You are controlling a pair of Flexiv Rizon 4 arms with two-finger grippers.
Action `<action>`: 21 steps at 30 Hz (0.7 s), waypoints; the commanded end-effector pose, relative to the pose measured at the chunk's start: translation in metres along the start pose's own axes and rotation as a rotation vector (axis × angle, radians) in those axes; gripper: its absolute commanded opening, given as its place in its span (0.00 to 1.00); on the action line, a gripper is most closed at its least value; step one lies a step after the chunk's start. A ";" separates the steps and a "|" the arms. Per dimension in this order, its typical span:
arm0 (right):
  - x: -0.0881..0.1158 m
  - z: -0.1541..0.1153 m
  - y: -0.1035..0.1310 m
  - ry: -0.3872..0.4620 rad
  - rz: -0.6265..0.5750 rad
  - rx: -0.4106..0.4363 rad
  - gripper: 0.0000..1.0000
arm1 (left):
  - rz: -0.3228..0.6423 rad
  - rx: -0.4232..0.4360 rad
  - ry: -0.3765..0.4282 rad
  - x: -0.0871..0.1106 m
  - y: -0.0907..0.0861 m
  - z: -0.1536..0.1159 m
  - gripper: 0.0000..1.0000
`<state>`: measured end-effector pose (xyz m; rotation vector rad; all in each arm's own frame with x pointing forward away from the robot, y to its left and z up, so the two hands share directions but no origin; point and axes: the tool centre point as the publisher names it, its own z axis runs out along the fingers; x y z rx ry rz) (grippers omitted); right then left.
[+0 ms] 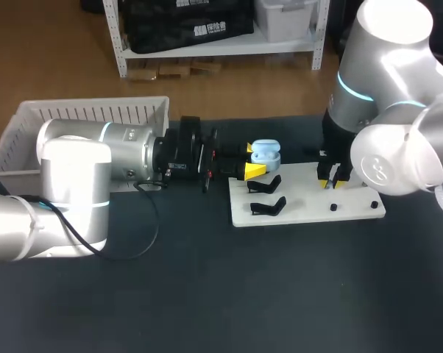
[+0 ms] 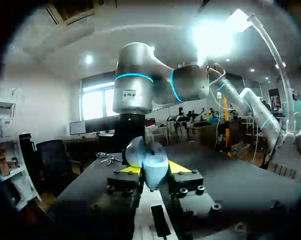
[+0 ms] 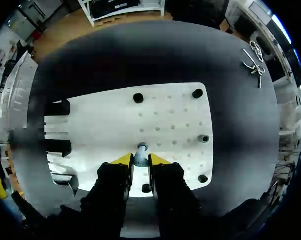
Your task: Pick up each earbud case from the left stands, insert the matching earbuds, close the lid, and place the case in the box.
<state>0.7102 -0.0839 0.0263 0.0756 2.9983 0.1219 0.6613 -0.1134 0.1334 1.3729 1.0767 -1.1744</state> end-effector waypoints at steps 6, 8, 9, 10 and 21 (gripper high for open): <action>0.001 -0.011 0.000 -0.011 0.006 0.000 0.00 | 0.003 -0.004 -0.002 0.001 -0.001 0.001 0.00; 0.001 -0.017 0.000 -0.016 0.008 -0.006 0.00 | 0.003 -0.004 -0.002 0.001 -0.001 0.001 0.00; 0.001 -0.019 0.000 -0.015 0.009 -0.008 0.00 | 0.003 -0.004 -0.002 0.001 -0.001 0.001 0.00; 0.002 -0.022 0.000 -0.017 0.009 -0.009 0.00 | 0.003 -0.004 -0.002 0.001 -0.001 0.001 0.00; 0.011 -0.086 0.005 -0.067 -0.007 -0.018 0.00 | 0.003 -0.004 -0.002 0.001 -0.001 0.001 0.00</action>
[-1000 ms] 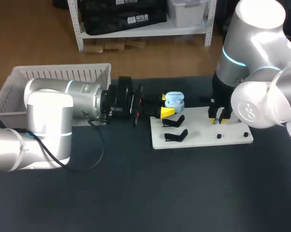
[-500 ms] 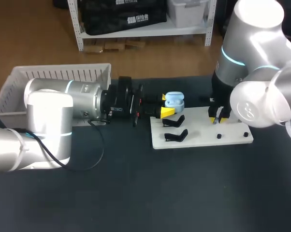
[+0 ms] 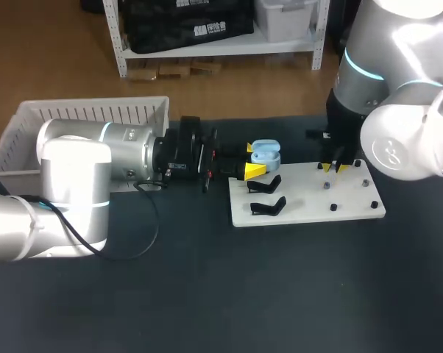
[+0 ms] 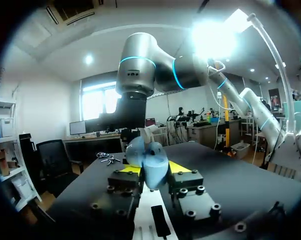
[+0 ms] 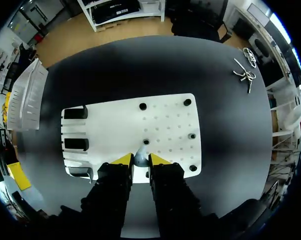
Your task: Pick up each earbud case from the left stands, insert the matching earbuds, close the lid, and place the case in the box.
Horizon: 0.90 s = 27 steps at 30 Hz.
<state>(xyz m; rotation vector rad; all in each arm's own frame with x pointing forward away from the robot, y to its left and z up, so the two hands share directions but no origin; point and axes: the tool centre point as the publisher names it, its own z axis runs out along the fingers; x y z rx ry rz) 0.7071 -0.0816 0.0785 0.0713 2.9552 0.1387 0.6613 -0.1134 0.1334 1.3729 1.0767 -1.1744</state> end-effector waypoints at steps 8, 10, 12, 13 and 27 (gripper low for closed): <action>0.026 -0.110 0.021 -0.070 -0.052 -0.039 0.00 | 0.003 -0.004 -0.002 0.001 -0.001 0.001 0.00; 0.029 -0.124 0.027 -0.068 -0.064 -0.049 0.00 | 0.003 -0.004 -0.002 0.001 -0.001 0.001 0.00; 0.034 -0.135 0.034 -0.056 -0.082 -0.065 0.00 | 0.003 -0.004 -0.002 0.001 -0.001 0.001 0.00; 0.037 -0.140 0.037 -0.051 -0.089 -0.070 0.00 | 0.003 -0.004 -0.002 0.001 -0.001 0.001 0.00; 0.060 -0.157 0.104 0.044 -0.235 -0.108 0.00 | 0.003 -0.004 -0.002 0.001 -0.001 0.001 0.00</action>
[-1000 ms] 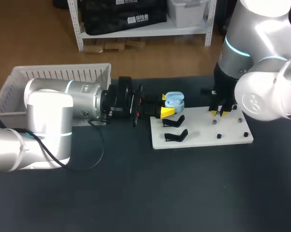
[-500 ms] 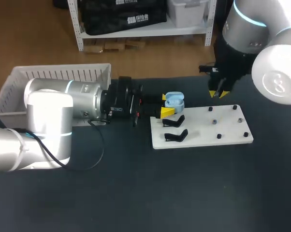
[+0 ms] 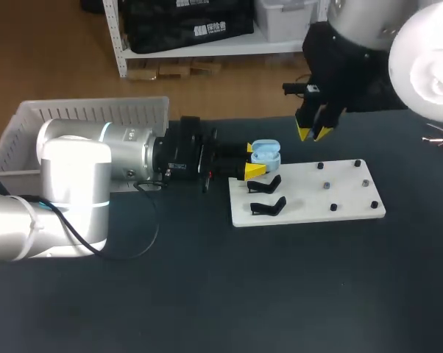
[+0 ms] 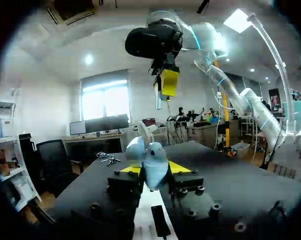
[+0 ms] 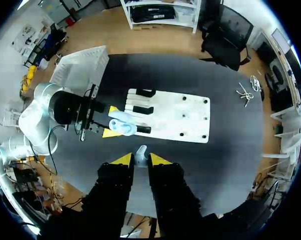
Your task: Pick up each earbud case from the left stands, insert the matching earbuds, close the lid, and place the case in the box.
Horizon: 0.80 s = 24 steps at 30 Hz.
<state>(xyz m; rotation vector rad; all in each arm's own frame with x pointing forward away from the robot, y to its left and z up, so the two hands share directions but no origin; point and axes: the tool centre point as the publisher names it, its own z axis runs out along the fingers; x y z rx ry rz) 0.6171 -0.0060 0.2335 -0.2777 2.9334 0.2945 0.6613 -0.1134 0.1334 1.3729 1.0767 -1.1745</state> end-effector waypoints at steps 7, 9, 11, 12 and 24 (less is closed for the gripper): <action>-0.012 0.019 0.045 0.059 -0.057 0.024 0.00 | 0.003 -0.004 -0.002 0.001 -0.001 0.001 0.00; -0.013 0.022 0.048 0.065 -0.059 0.025 0.00 | 0.003 -0.004 -0.002 0.001 -0.001 0.001 0.00; -0.015 0.025 0.050 0.070 -0.040 0.033 0.00 | 0.003 -0.004 -0.002 0.001 -0.001 0.001 0.00; -0.015 0.025 0.050 0.070 -0.040 0.033 0.00 | 0.003 -0.004 -0.002 0.001 -0.001 0.001 0.00; -0.015 0.025 0.050 0.070 -0.040 0.033 0.00 | 0.003 -0.004 -0.002 0.001 -0.001 0.001 0.00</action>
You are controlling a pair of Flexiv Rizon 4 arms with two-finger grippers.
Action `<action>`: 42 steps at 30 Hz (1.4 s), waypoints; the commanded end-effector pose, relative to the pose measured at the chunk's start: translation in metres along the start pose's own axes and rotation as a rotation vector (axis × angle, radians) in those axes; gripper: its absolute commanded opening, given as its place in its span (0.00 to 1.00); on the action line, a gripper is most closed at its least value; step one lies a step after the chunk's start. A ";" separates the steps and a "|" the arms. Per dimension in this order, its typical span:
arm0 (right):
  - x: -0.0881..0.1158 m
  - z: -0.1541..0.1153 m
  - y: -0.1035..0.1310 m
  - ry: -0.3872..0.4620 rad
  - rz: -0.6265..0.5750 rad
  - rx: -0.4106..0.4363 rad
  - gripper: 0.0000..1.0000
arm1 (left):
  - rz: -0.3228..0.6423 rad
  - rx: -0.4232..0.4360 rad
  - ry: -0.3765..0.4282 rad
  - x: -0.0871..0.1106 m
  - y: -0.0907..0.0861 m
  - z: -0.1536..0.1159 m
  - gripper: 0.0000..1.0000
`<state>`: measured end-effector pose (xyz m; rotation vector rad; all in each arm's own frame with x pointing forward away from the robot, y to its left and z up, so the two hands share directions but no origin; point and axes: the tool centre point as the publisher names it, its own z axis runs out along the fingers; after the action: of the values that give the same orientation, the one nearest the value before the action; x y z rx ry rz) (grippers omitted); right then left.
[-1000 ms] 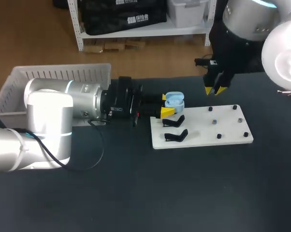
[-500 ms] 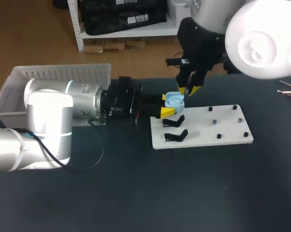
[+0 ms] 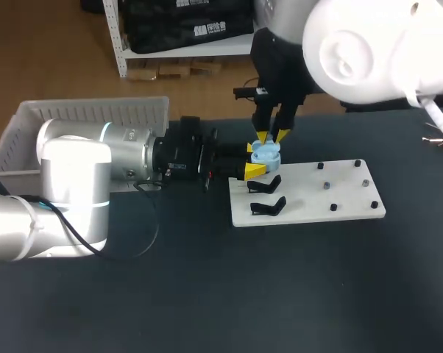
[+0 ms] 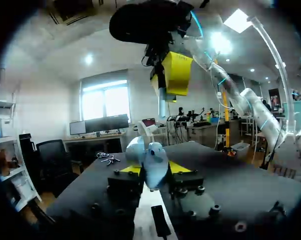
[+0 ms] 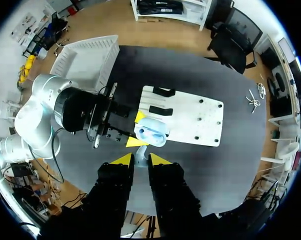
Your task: Pick up each earbud case from the left stands, insert the matching earbuds, close the lid, and place the case in the box.
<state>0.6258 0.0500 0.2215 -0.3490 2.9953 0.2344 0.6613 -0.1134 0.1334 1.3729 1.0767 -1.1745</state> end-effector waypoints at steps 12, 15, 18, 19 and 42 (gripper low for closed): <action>-0.006 0.006 0.011 0.032 -0.213 0.000 0.00 | 0.003 -0.004 -0.002 0.001 -0.001 0.001 0.00; -0.006 0.008 0.012 0.035 -0.254 0.024 0.00 | 0.003 -0.004 -0.002 0.001 -0.001 0.001 0.00; -0.007 0.010 0.012 0.039 -0.285 0.044 0.00 | 0.003 -0.004 -0.002 0.001 -0.001 0.001 0.00; -0.007 0.011 0.011 0.042 -0.291 0.051 0.00 | 0.003 -0.004 -0.002 0.001 -0.001 0.001 0.00; 0.002 0.026 0.006 0.033 -0.317 0.093 0.00 | 0.003 -0.004 -0.002 0.001 -0.001 0.001 0.00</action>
<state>0.6272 0.0589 0.1993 -0.8174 2.9187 0.0642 0.6613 -0.1134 0.1334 1.3729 1.0768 -1.1744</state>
